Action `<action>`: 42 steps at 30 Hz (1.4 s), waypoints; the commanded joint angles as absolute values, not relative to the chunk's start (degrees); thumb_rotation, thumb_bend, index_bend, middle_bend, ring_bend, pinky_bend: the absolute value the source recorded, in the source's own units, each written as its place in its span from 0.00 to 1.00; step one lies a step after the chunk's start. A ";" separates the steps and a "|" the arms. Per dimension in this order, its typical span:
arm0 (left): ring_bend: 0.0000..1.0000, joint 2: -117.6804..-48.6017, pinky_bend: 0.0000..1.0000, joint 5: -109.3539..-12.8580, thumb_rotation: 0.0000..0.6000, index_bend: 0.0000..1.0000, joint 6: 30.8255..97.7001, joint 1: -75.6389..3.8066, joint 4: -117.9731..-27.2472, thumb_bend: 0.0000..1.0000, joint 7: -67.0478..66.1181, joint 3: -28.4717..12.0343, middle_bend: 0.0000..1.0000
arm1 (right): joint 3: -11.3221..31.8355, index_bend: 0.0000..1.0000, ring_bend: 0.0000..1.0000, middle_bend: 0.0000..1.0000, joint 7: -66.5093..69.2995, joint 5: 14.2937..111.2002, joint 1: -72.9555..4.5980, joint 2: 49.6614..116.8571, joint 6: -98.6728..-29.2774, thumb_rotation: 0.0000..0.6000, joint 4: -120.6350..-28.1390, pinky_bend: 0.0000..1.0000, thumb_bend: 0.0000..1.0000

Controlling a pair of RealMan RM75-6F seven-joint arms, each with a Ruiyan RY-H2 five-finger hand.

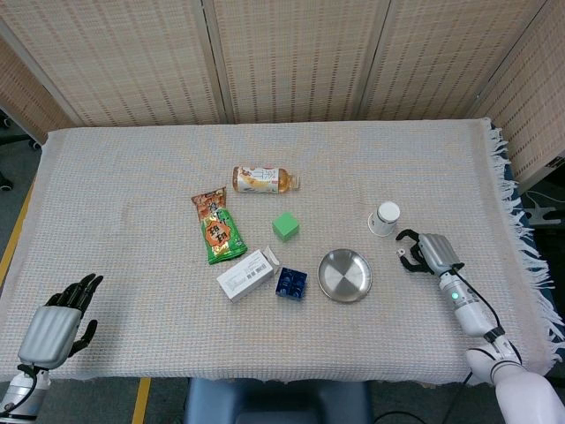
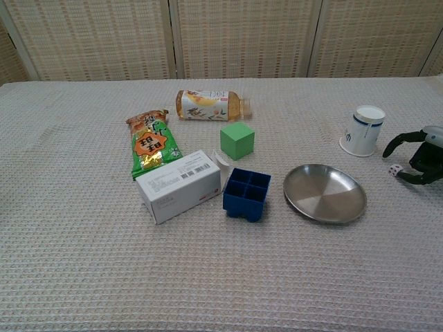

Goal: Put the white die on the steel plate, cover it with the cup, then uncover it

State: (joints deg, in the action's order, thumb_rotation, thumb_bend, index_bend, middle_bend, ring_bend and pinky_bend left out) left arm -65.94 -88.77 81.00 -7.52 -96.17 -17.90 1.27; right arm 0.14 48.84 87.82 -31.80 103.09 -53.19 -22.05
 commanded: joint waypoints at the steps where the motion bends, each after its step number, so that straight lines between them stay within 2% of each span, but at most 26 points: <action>1: 0.16 -65.93 0.35 -88.81 1.00 0.04 81.08 -7.49 -96.17 0.45 -17.85 1.27 0.07 | 0.26 0.56 0.97 0.94 48.86 87.75 -31.71 103.37 -53.64 1.00 -21.72 0.97 0.27; 6: 0.16 -65.88 0.35 -88.78 1.00 0.04 81.13 -7.44 -96.19 0.45 -17.71 1.26 0.07 | 0.39 0.63 0.97 0.94 48.84 87.99 -31.29 103.52 -56.14 1.00 -22.01 0.97 0.27; 11: 0.16 -65.85 0.35 -88.81 1.00 0.04 81.13 -7.45 -96.22 0.45 -17.68 1.26 0.07 | 0.04 0.64 0.97 0.94 48.19 88.91 -30.55 102.46 -60.15 1.00 -25.08 0.97 0.27; 19: 0.16 -65.93 0.35 -88.89 1.00 0.04 81.05 -7.52 -96.23 0.45 -17.85 1.28 0.07 | -1.00 0.64 0.97 0.94 41.24 92.32 -31.21 96.02 -66.82 1.00 -42.62 0.97 0.27; 24: 0.16 -65.80 0.35 -88.83 1.00 0.04 81.01 -7.50 -96.17 0.45 -17.36 1.29 0.07 | 0.25 0.64 0.97 0.94 33.17 91.31 -33.09 92.26 -64.21 1.00 -54.49 0.97 0.27; 31: 0.16 -65.45 0.35 -88.79 1.00 0.04 81.27 -7.42 -96.06 0.45 -16.31 1.16 0.07 | 1.34 0.63 0.97 0.94 28.06 88.51 -34.85 92.50 -58.73 1.00 -57.97 0.97 0.27; 35: 0.16 -65.36 0.35 -88.78 1.00 0.04 81.34 -7.40 -96.00 0.45 -15.99 1.12 0.07 | 1.15 0.58 0.97 0.94 27.93 88.29 -35.06 92.95 -57.85 1.00 -57.53 0.97 0.27; 37: 0.16 -65.35 0.35 -88.85 1.00 0.04 81.39 -7.39 -96.00 0.45 -15.96 1.13 0.07 | 0.91 0.52 0.97 0.94 28.07 88.46 -35.08 92.90 -57.75 1.00 -57.44 0.97 0.26; 40: 0.16 -65.34 0.35 -89.05 1.00 0.04 81.46 -7.36 -96.04 0.45 -16.06 1.22 0.07 | 0.61 0.35 0.97 0.94 28.87 88.96 -35.18 92.42 -57.90 1.00 -57.75 0.97 0.19; 42: 0.16 -65.37 0.35 -89.09 1.00 0.04 81.45 -7.37 -96.08 0.45 -16.23 1.23 0.07 | 0.39 0.28 0.97 0.94 29.68 89.39 -35.15 92.02 -58.34 1.00 -58.02 0.97 0.14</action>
